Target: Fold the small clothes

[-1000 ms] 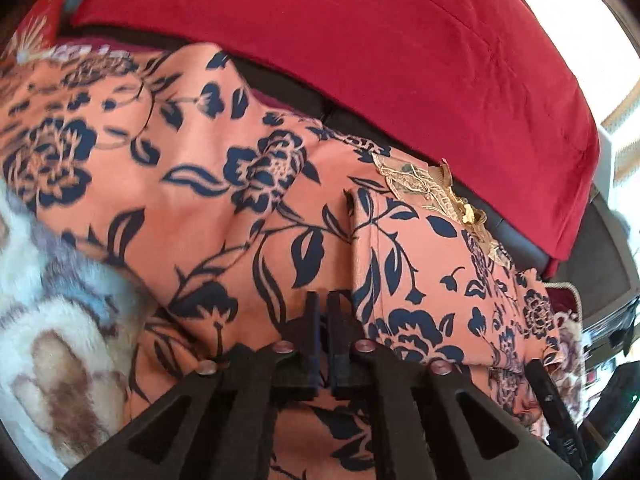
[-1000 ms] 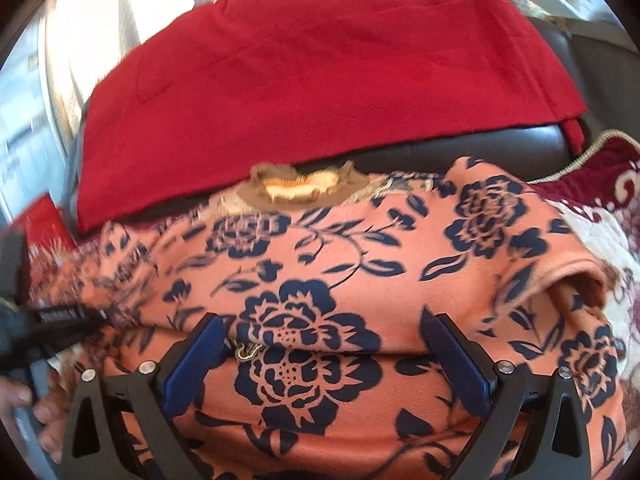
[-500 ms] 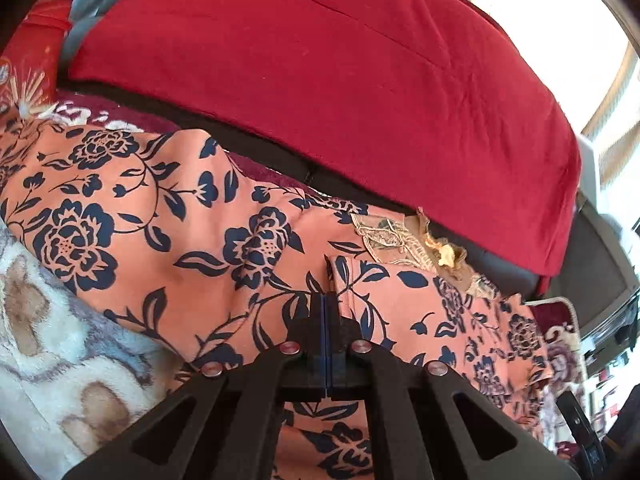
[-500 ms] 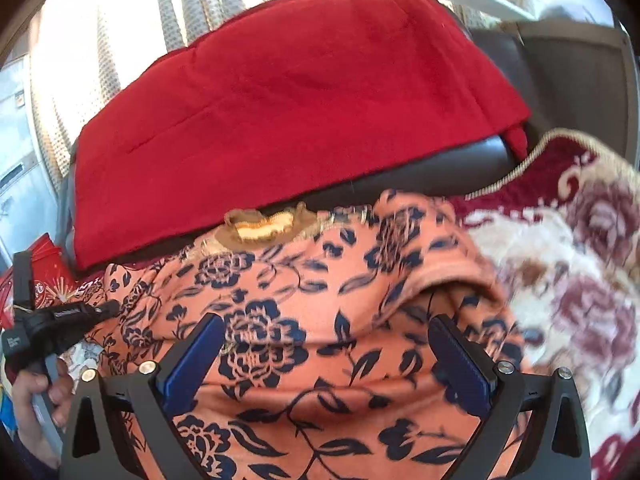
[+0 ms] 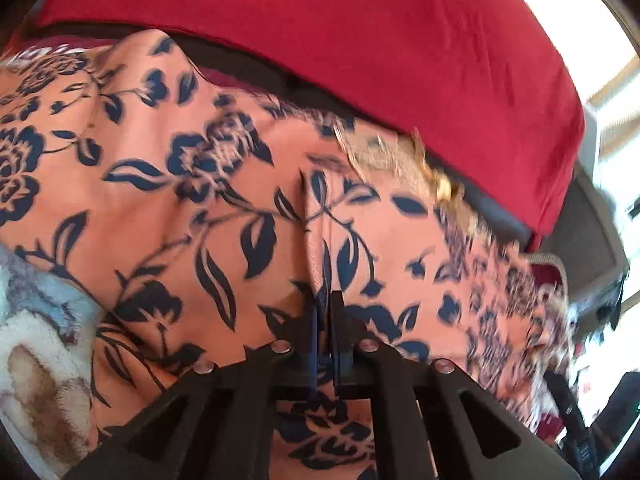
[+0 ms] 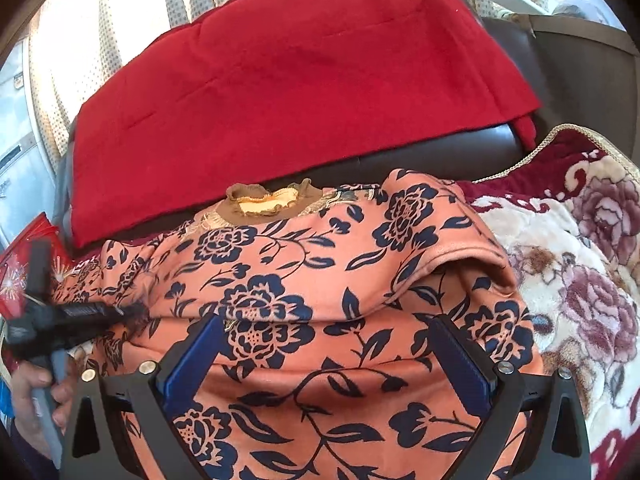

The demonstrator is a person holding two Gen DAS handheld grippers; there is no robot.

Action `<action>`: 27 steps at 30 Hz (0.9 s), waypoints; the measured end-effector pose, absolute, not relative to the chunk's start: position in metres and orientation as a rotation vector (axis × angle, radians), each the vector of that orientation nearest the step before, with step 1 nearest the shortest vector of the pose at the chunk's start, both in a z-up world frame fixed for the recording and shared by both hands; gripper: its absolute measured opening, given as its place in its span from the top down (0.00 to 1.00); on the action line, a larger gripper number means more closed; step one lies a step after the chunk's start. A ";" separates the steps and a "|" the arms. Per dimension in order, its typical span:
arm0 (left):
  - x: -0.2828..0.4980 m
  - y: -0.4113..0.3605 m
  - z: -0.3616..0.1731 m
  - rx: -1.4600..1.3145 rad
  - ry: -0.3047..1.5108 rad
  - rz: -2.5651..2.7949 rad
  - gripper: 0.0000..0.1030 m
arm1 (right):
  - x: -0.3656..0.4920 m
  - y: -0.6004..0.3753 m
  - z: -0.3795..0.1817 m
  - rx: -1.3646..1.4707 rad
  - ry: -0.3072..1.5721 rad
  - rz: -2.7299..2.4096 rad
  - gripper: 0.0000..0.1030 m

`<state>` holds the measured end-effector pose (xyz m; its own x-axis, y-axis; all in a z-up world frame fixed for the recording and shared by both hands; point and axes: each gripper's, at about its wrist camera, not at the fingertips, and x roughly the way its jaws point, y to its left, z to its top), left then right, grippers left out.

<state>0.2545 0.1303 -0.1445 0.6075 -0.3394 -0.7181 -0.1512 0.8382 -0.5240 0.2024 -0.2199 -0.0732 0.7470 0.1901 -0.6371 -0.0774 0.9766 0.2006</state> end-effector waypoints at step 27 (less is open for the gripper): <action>0.246 0.137 -0.143 -0.486 0.903 -0.003 0.31 | 0.296 -0.308 -0.100 0.361 0.928 -0.025 0.00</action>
